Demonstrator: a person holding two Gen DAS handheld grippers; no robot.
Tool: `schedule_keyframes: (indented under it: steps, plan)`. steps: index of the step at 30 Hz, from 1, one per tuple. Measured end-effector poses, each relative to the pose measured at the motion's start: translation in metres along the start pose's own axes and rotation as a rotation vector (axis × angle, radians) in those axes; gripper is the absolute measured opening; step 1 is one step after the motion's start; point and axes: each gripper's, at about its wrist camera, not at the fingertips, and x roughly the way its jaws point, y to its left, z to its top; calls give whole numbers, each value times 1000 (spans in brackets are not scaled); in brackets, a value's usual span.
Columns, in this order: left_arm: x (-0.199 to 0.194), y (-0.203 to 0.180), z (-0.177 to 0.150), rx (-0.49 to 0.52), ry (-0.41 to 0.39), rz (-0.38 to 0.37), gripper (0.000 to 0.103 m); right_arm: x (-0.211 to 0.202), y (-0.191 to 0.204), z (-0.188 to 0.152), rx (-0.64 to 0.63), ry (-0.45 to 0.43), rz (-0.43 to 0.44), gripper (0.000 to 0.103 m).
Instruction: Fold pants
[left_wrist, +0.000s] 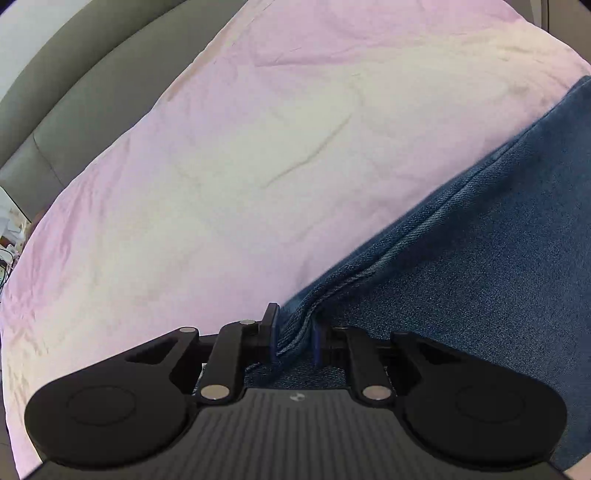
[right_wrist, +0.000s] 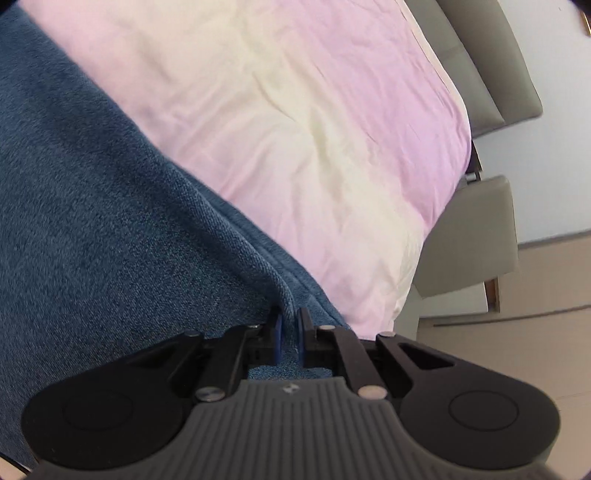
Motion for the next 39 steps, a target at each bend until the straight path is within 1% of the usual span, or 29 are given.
schedule_keyframes:
  steps: [2,5,8,10,11,12,13,14,15,16,17,20,22,23,26,27,29,32,33,36,39]
  plan:
    - [15,3,4,-5,4,-13,19,10,2,7,21,19,-7,1]
    - [36,3,2,-5,13,-53,19,26,16,11,-2,56,-12,1]
    - [51,2,-6,-13,31,-85,20,33,22,13,12,65,-20,2]
    - [49,3,-10,-11,29,-79,28,37,21,14,21,64,-21,4]
    - [47,5,-11,-26,30,-83,29,37,20,14,28,64,-24,8]
    - [46,9,-10,-37,31,-91,32,36,19,13,30,64,-31,10]
    - [42,12,-8,-43,29,-92,43,33,16,12,26,61,-43,19]
    - [35,15,-9,-51,22,-77,52,29,15,11,23,52,-55,38]
    - [27,21,-10,-66,10,-48,65,23,12,10,25,36,-65,48]
    - [18,29,-10,-82,-10,-41,66,15,10,9,32,17,-72,64]
    - [8,38,-13,-110,-24,-49,66,6,8,8,41,0,-72,68]
    - [-17,73,-25,-214,-37,-45,66,-24,9,5,84,-37,-39,68]
    - [-34,91,-41,-286,-30,-35,66,-45,16,0,98,-68,2,68]
    - [-43,103,-52,-330,-25,-28,66,-55,20,-3,109,-75,18,69]
    - [-63,125,-86,-480,-31,-41,67,-84,39,-14,150,-97,87,69]
    - [-68,136,-102,-537,-31,-51,71,-93,47,-19,170,-103,110,69]
    - [-69,142,-125,-636,-12,-64,72,-109,62,-28,209,-119,157,69]
    - [-69,150,-156,-767,25,-62,73,-127,86,-43,261,-127,219,69]
    - [-74,152,-166,-839,29,-70,74,-131,93,-47,279,-128,233,69]
    - [-69,153,-208,-1072,20,-161,76,-143,114,-53,344,-131,272,69]
    - [-55,145,-238,-1266,0,-236,77,-152,129,-51,422,-144,325,68]
